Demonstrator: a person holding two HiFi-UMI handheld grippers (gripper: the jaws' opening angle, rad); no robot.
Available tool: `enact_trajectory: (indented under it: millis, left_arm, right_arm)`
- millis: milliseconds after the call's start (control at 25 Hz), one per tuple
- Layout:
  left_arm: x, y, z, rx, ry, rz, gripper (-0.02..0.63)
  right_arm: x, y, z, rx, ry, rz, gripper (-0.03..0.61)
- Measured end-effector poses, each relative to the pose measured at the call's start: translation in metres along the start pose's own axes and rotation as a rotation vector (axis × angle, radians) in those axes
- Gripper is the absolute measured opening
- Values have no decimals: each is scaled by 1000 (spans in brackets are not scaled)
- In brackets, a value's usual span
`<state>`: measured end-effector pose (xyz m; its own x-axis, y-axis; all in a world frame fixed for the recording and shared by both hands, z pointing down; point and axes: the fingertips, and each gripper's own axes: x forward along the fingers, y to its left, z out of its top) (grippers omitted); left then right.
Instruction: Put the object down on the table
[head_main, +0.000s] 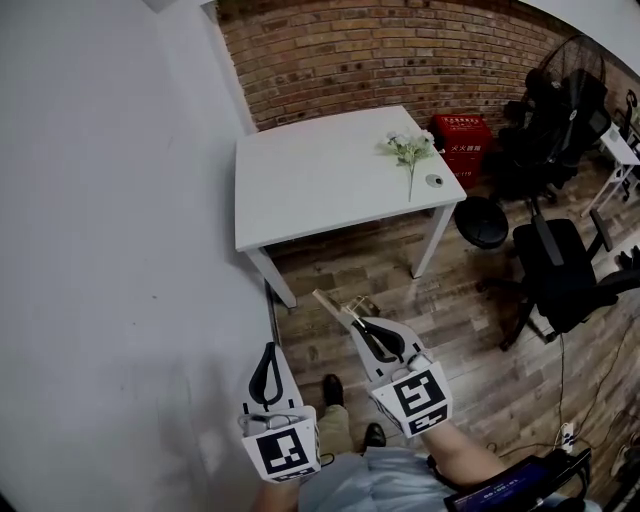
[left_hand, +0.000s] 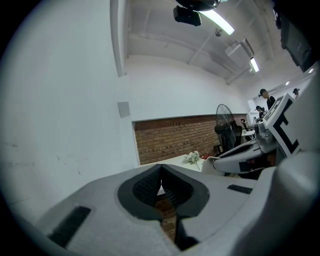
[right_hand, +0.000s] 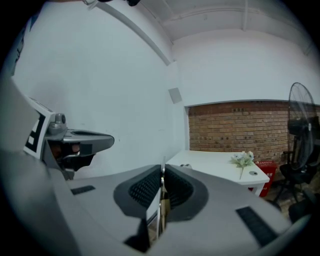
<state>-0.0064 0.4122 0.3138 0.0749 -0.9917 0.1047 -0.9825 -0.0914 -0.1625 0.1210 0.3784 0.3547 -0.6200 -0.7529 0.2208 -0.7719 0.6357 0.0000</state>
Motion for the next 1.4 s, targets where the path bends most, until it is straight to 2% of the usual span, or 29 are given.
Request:
enact_trajectory:
  millis: [320,640,960,1160,1400]
  left_arm:
    - [84,52,-16,-27,21,-15,9]
    - [156,95,-3,-26,-19,-19,9]
    - [198,117,16,-37,-68,-30,9]
    - [222,132,25,6,-106,-46,9]
    - [239,132,10,-2,-76,-72,9]
  right_arm:
    - [97,-10,3,2,37,9,29]
    - [167,-28,29,-10,31,-5,29]
    - [209,-45,62,-41,-12,-32,29]
    - [228,-52,83,-52,-37,-53,29]
    - [242,-58,81,-41,-26,-65,29]
